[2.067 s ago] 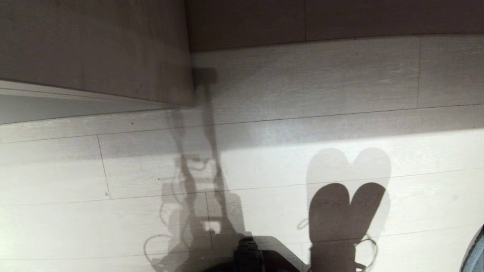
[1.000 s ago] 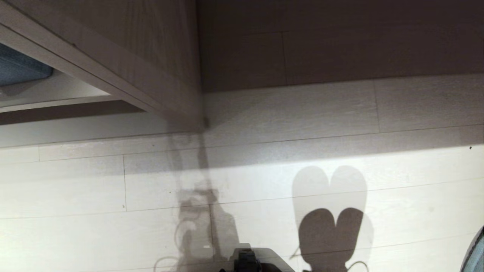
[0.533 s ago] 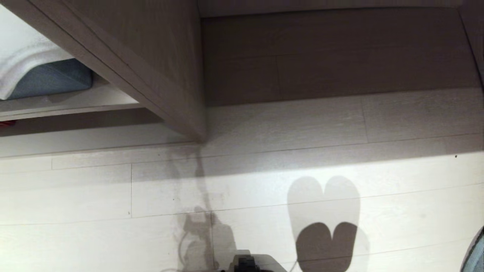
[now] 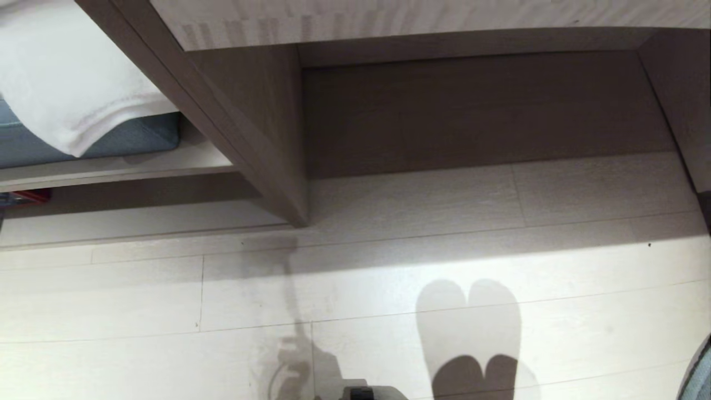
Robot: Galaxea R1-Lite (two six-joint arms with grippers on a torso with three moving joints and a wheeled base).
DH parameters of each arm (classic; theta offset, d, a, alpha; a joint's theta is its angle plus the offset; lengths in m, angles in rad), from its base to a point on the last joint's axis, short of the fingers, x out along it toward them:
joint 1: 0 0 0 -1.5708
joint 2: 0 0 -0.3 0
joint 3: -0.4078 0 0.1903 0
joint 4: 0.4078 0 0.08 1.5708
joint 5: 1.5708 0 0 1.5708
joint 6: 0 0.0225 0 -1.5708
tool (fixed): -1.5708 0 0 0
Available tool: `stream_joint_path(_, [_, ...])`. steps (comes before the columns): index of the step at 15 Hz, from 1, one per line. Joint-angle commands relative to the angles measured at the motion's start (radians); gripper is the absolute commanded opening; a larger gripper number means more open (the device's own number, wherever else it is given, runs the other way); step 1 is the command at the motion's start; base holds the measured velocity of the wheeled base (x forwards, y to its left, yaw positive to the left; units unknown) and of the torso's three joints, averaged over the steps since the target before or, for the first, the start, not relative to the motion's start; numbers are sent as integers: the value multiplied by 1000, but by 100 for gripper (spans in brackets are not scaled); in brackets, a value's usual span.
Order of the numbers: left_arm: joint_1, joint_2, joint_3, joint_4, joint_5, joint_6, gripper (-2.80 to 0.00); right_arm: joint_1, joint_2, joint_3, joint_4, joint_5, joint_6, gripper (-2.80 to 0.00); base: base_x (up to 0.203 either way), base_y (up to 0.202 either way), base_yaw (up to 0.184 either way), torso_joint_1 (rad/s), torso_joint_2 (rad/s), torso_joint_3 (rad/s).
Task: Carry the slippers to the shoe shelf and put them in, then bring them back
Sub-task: Place the slippers into the shoe cabinet
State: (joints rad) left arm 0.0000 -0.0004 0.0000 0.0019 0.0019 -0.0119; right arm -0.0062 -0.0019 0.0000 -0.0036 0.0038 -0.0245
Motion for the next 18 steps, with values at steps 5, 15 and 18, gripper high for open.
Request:
stream_joint_path(5, [0,0,0,0,1,0,-280,0,0,1,0,1,8,-280,0,0,0,2,1,203])
stream_joint_path(15, [0,0,0,0,0,0,-280,0,0,0,1,-1,12,-280,0,0,0,1,2,201])
stream_joint_path(18, [0,0,0,0,1,0,-280,0,0,0,1,-1,14,-280,0,0,0,4,1,202])
